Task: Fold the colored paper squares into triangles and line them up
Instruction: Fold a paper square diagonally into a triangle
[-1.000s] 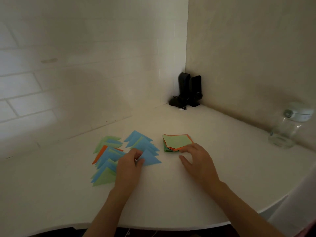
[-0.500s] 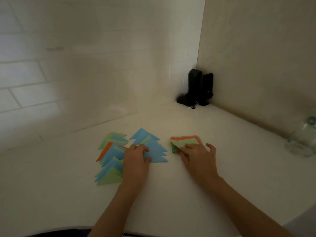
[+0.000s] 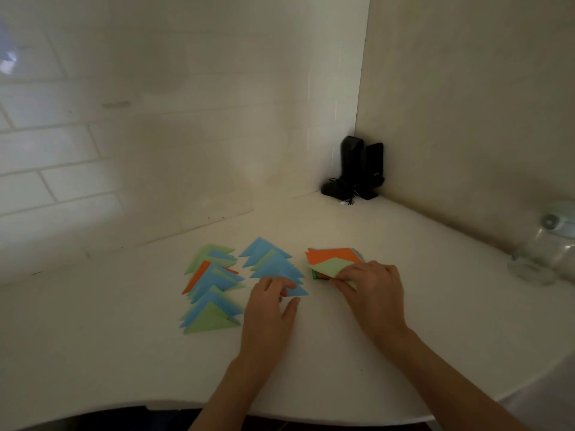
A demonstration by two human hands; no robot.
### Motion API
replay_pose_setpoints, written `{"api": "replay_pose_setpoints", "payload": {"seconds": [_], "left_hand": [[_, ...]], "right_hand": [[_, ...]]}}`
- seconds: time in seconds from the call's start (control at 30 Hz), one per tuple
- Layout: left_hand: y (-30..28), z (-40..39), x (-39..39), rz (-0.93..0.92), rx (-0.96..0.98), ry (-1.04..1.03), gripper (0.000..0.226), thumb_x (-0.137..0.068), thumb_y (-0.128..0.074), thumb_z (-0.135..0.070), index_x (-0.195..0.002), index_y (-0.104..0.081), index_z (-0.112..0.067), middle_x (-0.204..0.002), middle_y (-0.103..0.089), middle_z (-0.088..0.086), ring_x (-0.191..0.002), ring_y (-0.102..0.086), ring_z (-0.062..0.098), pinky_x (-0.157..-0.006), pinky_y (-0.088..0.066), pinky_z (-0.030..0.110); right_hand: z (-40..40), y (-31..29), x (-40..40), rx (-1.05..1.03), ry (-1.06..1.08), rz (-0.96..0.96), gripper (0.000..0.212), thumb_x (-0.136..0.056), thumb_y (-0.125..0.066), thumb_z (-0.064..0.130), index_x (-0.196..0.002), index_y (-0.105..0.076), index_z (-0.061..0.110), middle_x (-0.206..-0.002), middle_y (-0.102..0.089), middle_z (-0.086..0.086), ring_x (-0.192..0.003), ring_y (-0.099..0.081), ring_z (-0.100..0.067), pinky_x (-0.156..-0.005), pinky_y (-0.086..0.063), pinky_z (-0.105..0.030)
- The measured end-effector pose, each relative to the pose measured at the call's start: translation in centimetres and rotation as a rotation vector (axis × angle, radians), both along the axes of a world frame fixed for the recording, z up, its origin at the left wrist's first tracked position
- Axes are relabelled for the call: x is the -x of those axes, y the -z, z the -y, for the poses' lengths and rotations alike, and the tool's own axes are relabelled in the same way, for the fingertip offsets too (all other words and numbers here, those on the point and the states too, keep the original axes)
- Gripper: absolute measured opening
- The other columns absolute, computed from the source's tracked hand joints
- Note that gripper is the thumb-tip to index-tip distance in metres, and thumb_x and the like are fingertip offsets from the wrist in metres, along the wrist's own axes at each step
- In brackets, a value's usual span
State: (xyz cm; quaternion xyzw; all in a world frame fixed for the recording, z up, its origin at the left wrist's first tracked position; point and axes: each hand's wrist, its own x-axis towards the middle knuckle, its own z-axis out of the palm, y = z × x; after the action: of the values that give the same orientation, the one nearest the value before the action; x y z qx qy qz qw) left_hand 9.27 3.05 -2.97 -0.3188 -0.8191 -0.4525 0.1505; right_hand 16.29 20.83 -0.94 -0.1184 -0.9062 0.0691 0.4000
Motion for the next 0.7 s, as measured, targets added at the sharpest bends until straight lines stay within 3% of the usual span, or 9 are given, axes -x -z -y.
{"api": "replay_pose_setpoints", "payload": {"seconds": [0.2, 0.37, 0.47, 0.57, 0.7], "left_hand": [[0.1, -0.3, -2.8, -0.091, 0.03, 0.171, 0.034, -0.078, -0.069, -0.015, -0.108, -0.058, -0.026, -0.107, -0.046, -0.015, -0.104, -0.045, 0.0, -0.085, -0.038, 0.011], [0.9, -0.1, -3.6, -0.103, 0.134, 0.257, 0.025, -0.079, -0.054, -0.035, -0.093, -0.067, -0.02, -0.103, -0.058, -0.008, -0.099, -0.05, 0.006, -0.087, -0.035, 0.011], [1.5, 0.1, -3.5, -0.067, 0.156, 0.205, 0.031, -0.079, -0.053, -0.048, -0.085, -0.069, -0.022, -0.096, -0.064, -0.01, -0.095, -0.054, 0.006, -0.084, -0.038, 0.014], [1.4, 0.3, -3.3, -0.026, 0.171, 0.204, 0.034, -0.078, -0.053, -0.053, -0.083, -0.07, -0.023, -0.097, -0.066, -0.011, -0.096, -0.055, 0.005, -0.086, -0.037, 0.011], [1.1, 0.3, -3.2, 0.067, 0.129, 0.166, 0.02, -0.074, -0.069, -0.042, -0.076, -0.069, -0.022, -0.094, -0.067, -0.014, -0.093, -0.057, 0.005, -0.084, -0.031, 0.002]], "right_hand": [[1.8, 1.0, -4.2, -0.078, -0.112, -0.039, 0.006, -0.068, -0.071, 0.03, -0.066, -0.066, 0.028, -0.072, -0.064, 0.014, -0.072, -0.06, -0.013, -0.072, -0.033, -0.03], [2.7, 2.6, -5.6, -0.047, -0.131, 0.093, 0.02, -0.076, -0.054, 0.041, -0.066, -0.066, 0.029, -0.071, -0.064, 0.015, -0.068, -0.059, -0.01, -0.067, -0.029, -0.03], [2.8, 3.0, -5.9, 0.046, -0.152, 0.168, 0.024, -0.079, -0.05, 0.045, -0.07, -0.068, 0.032, -0.077, -0.064, 0.019, -0.073, -0.057, -0.005, -0.067, -0.029, -0.028], [2.7, 3.1, -6.1, 0.163, -0.175, 0.188, 0.024, -0.079, -0.051, 0.05, -0.073, -0.068, 0.034, -0.081, -0.064, 0.021, -0.077, -0.058, -0.003, -0.066, -0.041, -0.032], [2.2, 3.2, -5.6, 0.336, -0.193, 0.198, 0.021, -0.072, -0.057, 0.052, -0.072, -0.067, 0.033, -0.079, -0.064, 0.021, -0.076, -0.062, -0.004, -0.067, -0.05, -0.04]]}}
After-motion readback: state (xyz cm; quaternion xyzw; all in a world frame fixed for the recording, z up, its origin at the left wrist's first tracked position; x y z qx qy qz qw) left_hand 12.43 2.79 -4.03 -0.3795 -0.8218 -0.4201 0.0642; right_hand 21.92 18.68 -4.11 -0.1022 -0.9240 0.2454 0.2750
